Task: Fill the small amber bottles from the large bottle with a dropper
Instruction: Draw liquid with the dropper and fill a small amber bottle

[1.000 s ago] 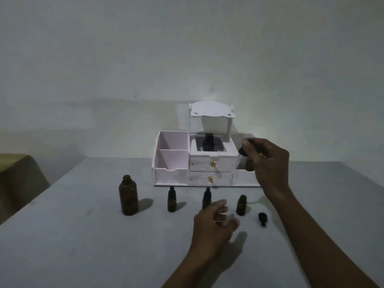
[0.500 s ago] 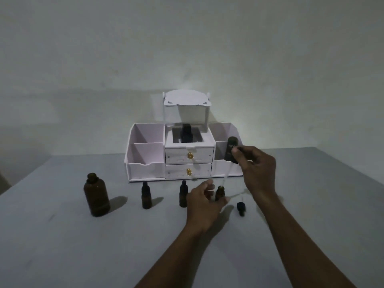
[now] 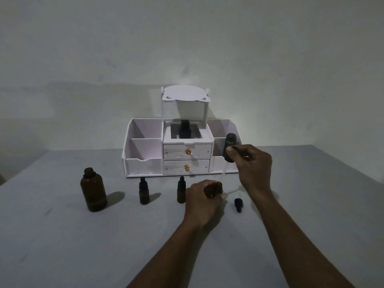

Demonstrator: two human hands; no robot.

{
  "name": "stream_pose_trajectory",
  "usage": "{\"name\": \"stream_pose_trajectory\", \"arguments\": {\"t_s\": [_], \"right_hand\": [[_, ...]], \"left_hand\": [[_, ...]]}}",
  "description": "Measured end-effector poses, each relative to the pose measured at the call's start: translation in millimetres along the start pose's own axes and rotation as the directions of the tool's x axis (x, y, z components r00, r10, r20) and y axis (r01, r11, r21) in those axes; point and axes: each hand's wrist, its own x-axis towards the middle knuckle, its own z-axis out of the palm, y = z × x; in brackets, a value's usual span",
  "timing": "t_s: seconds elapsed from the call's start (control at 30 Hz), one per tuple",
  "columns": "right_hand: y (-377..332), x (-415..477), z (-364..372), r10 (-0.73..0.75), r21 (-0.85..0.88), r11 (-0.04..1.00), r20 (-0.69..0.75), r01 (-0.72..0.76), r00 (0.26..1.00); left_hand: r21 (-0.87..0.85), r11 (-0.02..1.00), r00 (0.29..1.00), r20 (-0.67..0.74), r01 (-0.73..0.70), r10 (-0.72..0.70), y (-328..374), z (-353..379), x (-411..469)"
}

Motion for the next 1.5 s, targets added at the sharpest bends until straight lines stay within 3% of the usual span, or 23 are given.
{"name": "stream_pose_trajectory", "arguments": {"t_s": [0.5,0.7,0.9,1.13,1.3,1.5], "right_hand": [[2,-4,1,-0.091,-0.013,0.996,-0.013,0.091,0.996],[-12,-1,-9,-0.128,0.073,0.988,-0.085,0.135,0.988],[-50,-11,2,-0.114,0.281,0.952,-0.055,0.125,0.992],[-97,-47,72,-0.16,0.404,0.913,0.241,0.051,0.957],[-130,-61,120,-0.177,0.503,0.864,0.268,0.02,0.947],[-148,-67,172,-0.15,0.514,0.858,0.242,0.005,0.959]], "left_hand": [[0.02,0.999,0.999,0.02,-0.046,0.045,-1,-5,1],[-0.115,0.993,1.0,0.03,0.001,0.003,-10,-19,-6],[-0.1,0.994,0.999,0.045,0.034,-0.029,-36,-76,-40],[-0.126,0.991,0.978,-0.191,0.055,-0.078,-72,-182,-71],[-0.17,0.98,0.89,-0.423,0.105,-0.169,-100,-233,-68],[-0.163,0.984,0.858,-0.495,0.066,-0.14,-112,-251,-44]]}}
